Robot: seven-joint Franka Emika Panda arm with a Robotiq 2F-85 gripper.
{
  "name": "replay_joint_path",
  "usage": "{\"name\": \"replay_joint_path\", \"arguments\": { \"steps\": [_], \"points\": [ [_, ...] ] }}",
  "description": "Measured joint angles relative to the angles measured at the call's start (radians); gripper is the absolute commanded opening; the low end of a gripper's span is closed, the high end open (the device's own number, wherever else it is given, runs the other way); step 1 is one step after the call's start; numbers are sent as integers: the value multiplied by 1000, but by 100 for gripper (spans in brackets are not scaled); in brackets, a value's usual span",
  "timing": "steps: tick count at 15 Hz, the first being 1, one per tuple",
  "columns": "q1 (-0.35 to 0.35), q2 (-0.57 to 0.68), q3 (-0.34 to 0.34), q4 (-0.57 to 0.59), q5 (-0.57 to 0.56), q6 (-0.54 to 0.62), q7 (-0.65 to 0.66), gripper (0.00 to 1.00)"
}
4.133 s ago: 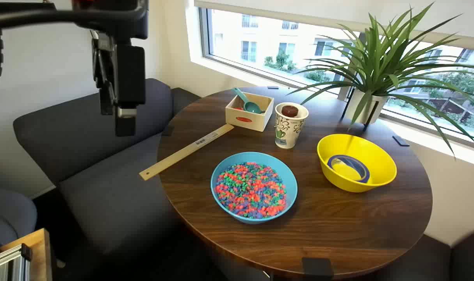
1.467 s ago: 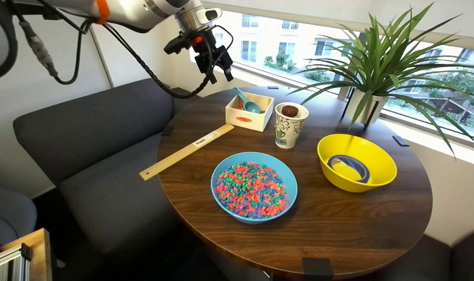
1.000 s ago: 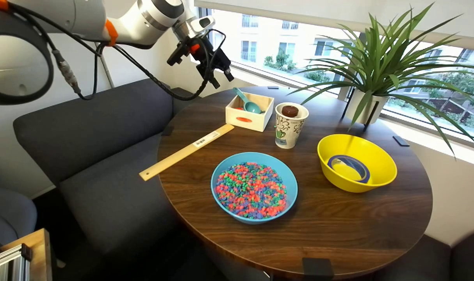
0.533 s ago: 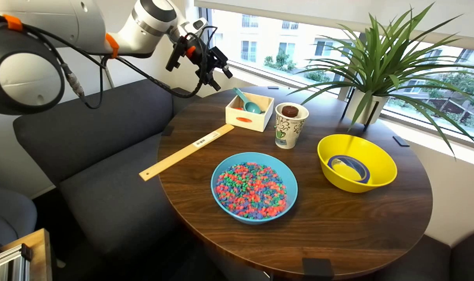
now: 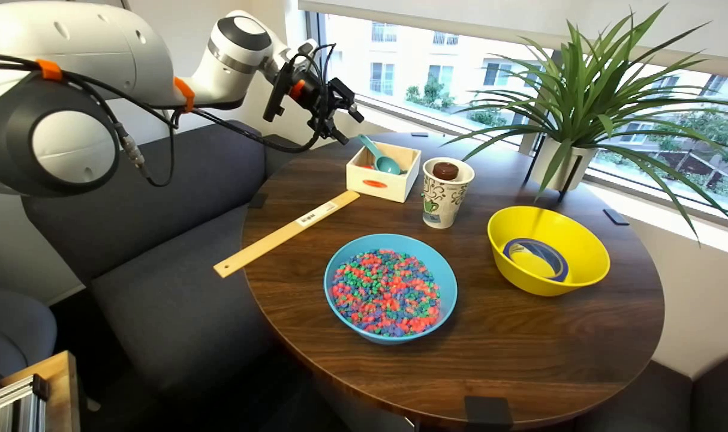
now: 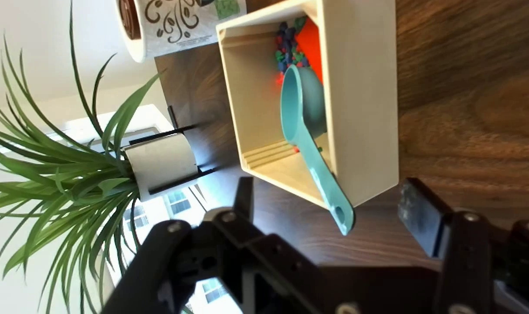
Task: Put the scooper in the bowl
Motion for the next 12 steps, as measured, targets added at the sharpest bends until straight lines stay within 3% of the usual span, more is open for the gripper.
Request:
{"name": "replay_joint_path", "arguments": {
  "steps": [5,7,9,12],
  "points": [
    [-1,52,-18,58,-5,5,-23,71],
    [-1,68,-22,75,-5,7,-29,58],
    [-1,81,-24,91,-5,9,-36,35],
    [-2,92,-27,102,-5,15,-39,27]
  ]
}}
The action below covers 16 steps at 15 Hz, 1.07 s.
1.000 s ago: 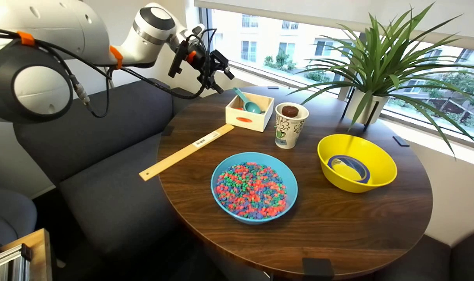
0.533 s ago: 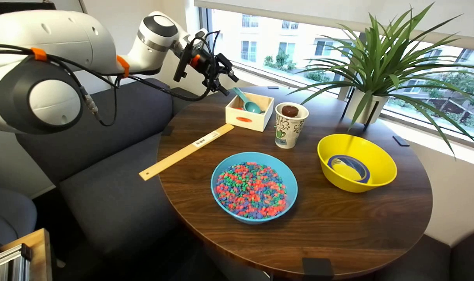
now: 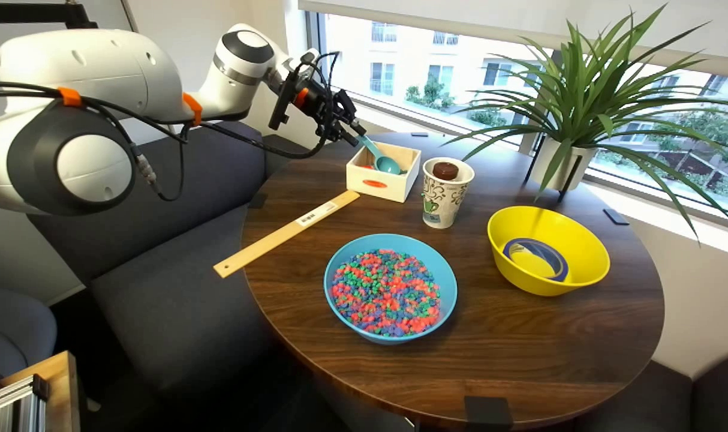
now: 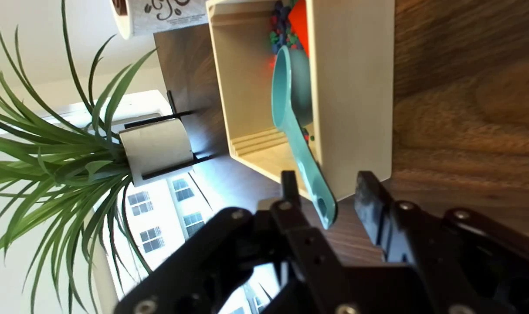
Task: Put the scooper in the bowl
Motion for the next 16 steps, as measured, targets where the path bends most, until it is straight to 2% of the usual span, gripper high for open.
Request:
{"name": "replay_joint_path", "arguments": {
  "steps": [2,4,5,7,10,12,16],
  "points": [
    [0,8,-1,10,0,6,-1,33],
    [0,15,-2,18,0,9,-1,30],
    [1,16,-3,19,0,10,-1,24],
    [1,18,-4,20,0,13,-1,20],
    [1,20,-11,20,0,14,-1,2],
    [3,21,-23,23,-9,15,-1,5],
    [2,46,-36,92,-16,15,-8,4]
  ]
}}
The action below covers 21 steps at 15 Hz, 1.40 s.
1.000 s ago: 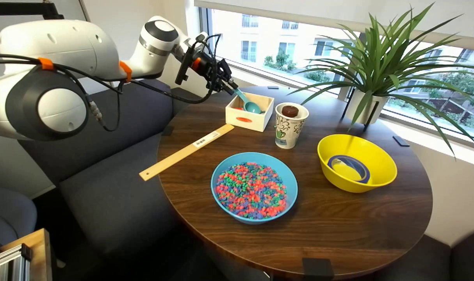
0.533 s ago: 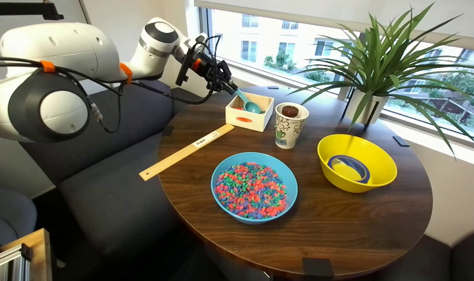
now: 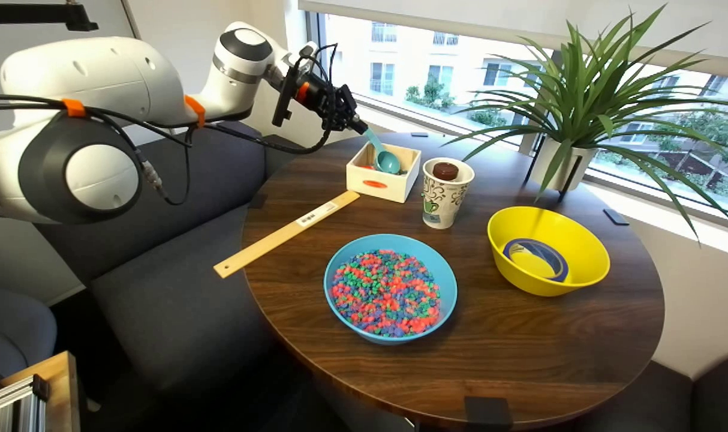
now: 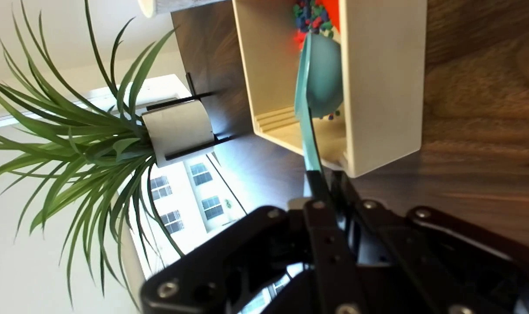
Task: Put the scooper in the bowl
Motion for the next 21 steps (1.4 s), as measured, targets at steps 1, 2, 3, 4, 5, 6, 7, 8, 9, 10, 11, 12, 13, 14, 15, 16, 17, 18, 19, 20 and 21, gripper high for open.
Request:
{"name": "replay_joint_path", "arguments": {
  "steps": [1,2,3,4,5,6,7,8,9,10,11,12,13,14,15,16,17,18,19,20,21],
  "points": [
    [3,1,-4,10,0,0,-1,4],
    [5,-5,-8,12,0,0,-1,4],
    [6,-13,-9,14,1,0,-1,4],
    [4,-23,-8,19,8,0,-1,4],
    [-2,-37,-5,22,19,0,-2,4],
    [-14,-54,4,27,45,0,-7,4],
    [-29,-73,17,31,75,0,-16,4],
    [-48,-96,29,34,110,0,-30,4],
    [-69,-119,41,36,146,0,-45,4],
    [-93,-143,53,40,184,2,-63,4],
    [-119,-165,63,46,222,5,-80,4],
    [-145,-187,74,52,261,8,-98,4],
    [-172,-209,82,58,302,11,-118,4],
    [-199,-233,91,63,345,11,-139,4],
    [-225,-258,99,69,391,11,-162,4],
    [-250,-282,106,75,436,10,-185,4],
    [-276,-309,116,78,482,0,-208,4],
    [-301,-335,127,80,524,-24,-225,4],
    [-326,-361,137,80,563,-57,-240,4],
    [-351,-384,148,79,599,-101,-251,4],
    [-374,-405,155,78,626,-157,-260,4]
  ]
}}
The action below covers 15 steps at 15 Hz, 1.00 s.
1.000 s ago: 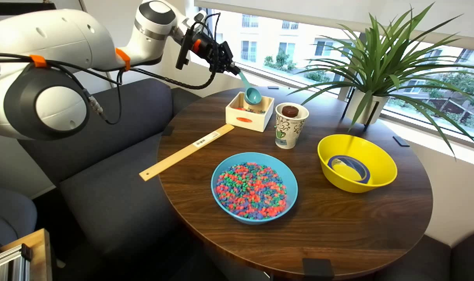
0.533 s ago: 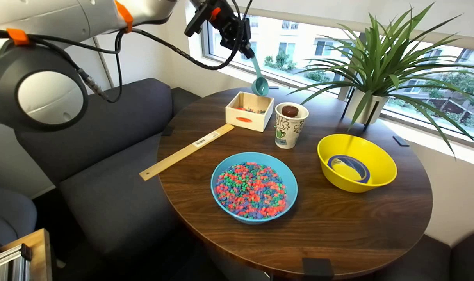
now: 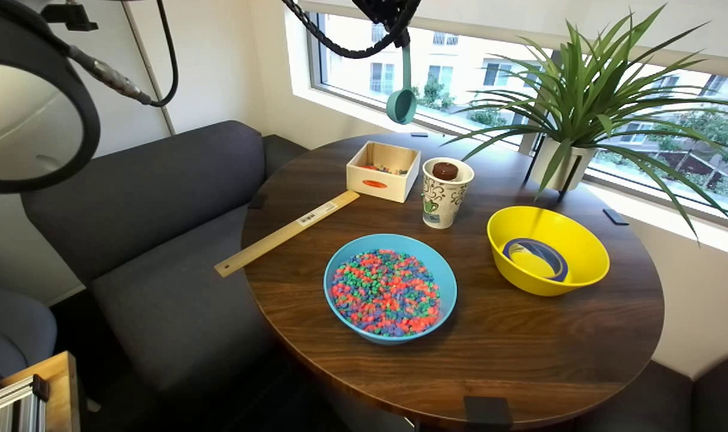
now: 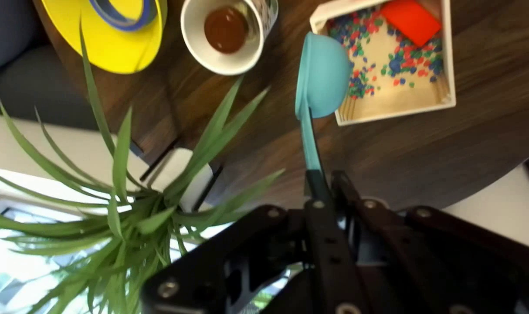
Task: Put the scooper in the bowl
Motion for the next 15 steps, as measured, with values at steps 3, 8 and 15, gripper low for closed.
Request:
{"name": "replay_joint_path", "arguments": {
  "steps": [3,8,15],
  "points": [
    [-45,-40,-3,-4,16,-190,4,4],
    [-76,-52,-10,-9,35,-374,95,8],
    [-100,-47,-29,-30,31,-380,136,2]
  ]
}}
